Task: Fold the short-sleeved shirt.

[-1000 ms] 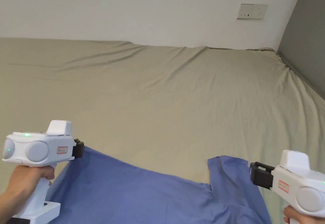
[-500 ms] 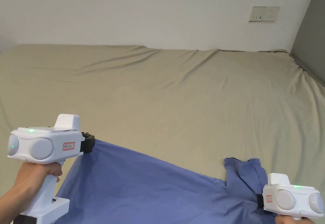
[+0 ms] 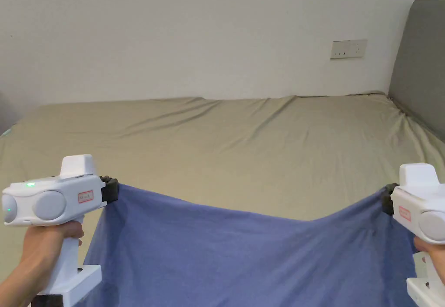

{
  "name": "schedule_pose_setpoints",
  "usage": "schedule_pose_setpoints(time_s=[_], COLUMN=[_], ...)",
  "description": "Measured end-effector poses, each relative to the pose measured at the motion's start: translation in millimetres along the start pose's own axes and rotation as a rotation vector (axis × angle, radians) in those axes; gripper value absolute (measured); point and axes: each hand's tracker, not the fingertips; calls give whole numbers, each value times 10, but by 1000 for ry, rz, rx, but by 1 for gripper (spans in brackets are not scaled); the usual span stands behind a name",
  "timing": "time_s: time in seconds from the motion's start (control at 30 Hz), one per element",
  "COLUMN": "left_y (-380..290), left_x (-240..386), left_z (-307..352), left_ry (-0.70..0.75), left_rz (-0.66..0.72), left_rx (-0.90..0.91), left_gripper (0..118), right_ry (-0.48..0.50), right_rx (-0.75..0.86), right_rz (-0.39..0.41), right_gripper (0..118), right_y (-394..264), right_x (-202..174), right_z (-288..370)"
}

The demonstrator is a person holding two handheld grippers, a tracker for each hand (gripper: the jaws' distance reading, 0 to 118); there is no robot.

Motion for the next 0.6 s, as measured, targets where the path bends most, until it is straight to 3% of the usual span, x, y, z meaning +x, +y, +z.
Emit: schedule_pose_setpoints(time_s=[0.27, 0.6], left_y=[1370, 2604], left_x=[-174, -34], left_z=[574, 583], left_ry=[109, 242], left_rz=[-6, -95], left_rx=[265, 450], left_gripper=[2, 2], right_ry=[-28, -57], right_rx=[347, 552], right_rz=[40, 58], right_gripper=[3, 3], right_y=[1702, 3101], right_x=[37, -75], right_z=[608, 811])
